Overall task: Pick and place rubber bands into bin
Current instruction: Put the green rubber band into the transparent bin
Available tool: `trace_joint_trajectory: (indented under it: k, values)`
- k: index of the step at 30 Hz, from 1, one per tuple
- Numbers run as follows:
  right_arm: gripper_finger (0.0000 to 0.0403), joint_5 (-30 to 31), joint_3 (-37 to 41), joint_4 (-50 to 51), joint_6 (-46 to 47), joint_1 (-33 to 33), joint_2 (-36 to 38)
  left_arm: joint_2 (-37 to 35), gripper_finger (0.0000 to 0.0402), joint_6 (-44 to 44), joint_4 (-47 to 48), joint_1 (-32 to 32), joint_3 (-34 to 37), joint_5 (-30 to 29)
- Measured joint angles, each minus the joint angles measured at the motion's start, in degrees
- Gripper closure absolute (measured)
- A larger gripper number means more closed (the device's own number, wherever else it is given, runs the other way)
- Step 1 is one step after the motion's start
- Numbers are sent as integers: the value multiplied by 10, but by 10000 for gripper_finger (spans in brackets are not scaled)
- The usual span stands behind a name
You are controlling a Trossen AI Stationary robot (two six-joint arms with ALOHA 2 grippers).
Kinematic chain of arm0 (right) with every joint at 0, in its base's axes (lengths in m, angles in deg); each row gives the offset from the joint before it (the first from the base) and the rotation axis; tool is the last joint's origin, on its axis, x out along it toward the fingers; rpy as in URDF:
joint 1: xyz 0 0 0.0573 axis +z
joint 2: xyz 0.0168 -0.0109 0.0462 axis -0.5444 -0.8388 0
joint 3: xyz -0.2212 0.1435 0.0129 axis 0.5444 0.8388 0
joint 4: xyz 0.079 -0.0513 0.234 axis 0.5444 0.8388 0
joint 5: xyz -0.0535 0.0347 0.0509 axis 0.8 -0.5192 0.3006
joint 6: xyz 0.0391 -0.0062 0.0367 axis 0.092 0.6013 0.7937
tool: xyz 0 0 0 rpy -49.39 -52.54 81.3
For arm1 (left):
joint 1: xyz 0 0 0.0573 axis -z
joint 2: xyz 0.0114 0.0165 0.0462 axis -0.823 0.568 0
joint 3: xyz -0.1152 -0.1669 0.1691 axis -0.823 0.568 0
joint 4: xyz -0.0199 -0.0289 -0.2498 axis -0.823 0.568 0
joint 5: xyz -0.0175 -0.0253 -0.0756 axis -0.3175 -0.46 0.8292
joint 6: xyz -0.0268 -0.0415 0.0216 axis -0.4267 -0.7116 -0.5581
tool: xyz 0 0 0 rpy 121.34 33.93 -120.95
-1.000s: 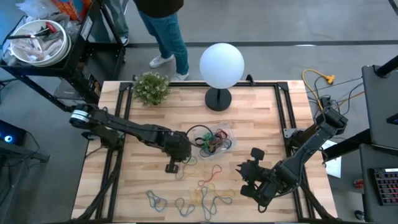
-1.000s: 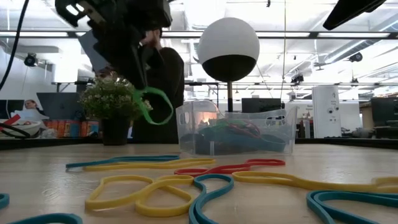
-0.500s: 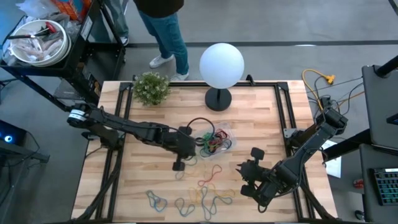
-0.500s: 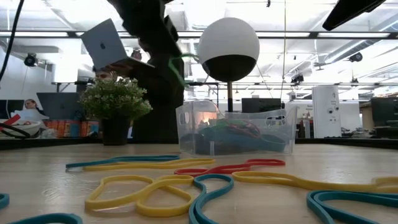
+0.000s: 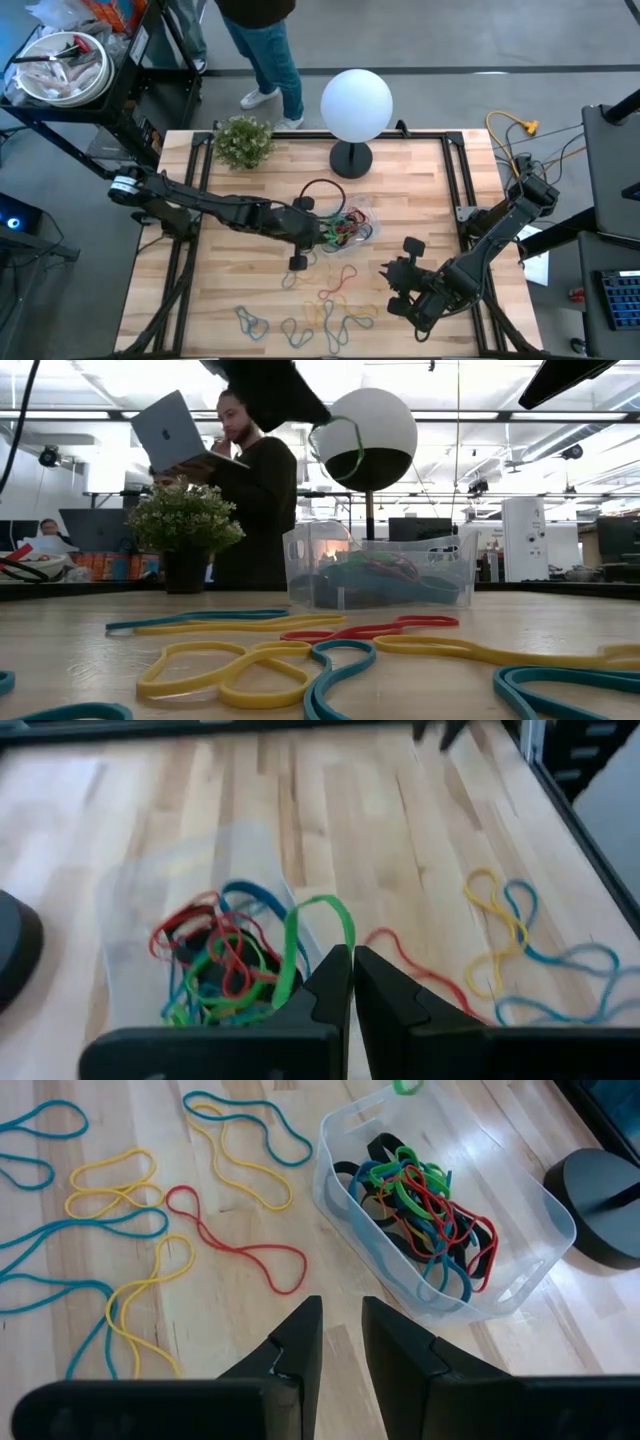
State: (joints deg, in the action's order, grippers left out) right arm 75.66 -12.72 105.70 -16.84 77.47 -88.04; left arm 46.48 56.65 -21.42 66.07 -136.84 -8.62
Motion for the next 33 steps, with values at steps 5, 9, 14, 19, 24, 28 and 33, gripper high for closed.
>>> trace_joint_trajectory:
  k: [5,9,14,19,24,28,33]
  values:
    - [335,0,0,0,0,0,0,0,401,0,-37,-10,-2,-10]
    - [335,0,0,0,0,0,0,0,401,0,-56,-22,-2,-22]
    - [335,0,0,-1,1,0,0,20,401,0,-62,-44,-2,-29]
    - [335,0,0,-3,2,0,0,60,401,-1,-76,-56,-2,-20]
    - [335,0,0,-4,1,0,0,91,402,-2,-81,-63,-2,-18]
    - [335,0,0,-4,1,0,0,109,402,-17,-81,-70,-2,-9]
    - [335,0,0,-5,2,0,0,121,401,-48,-77,-83,-2,23]
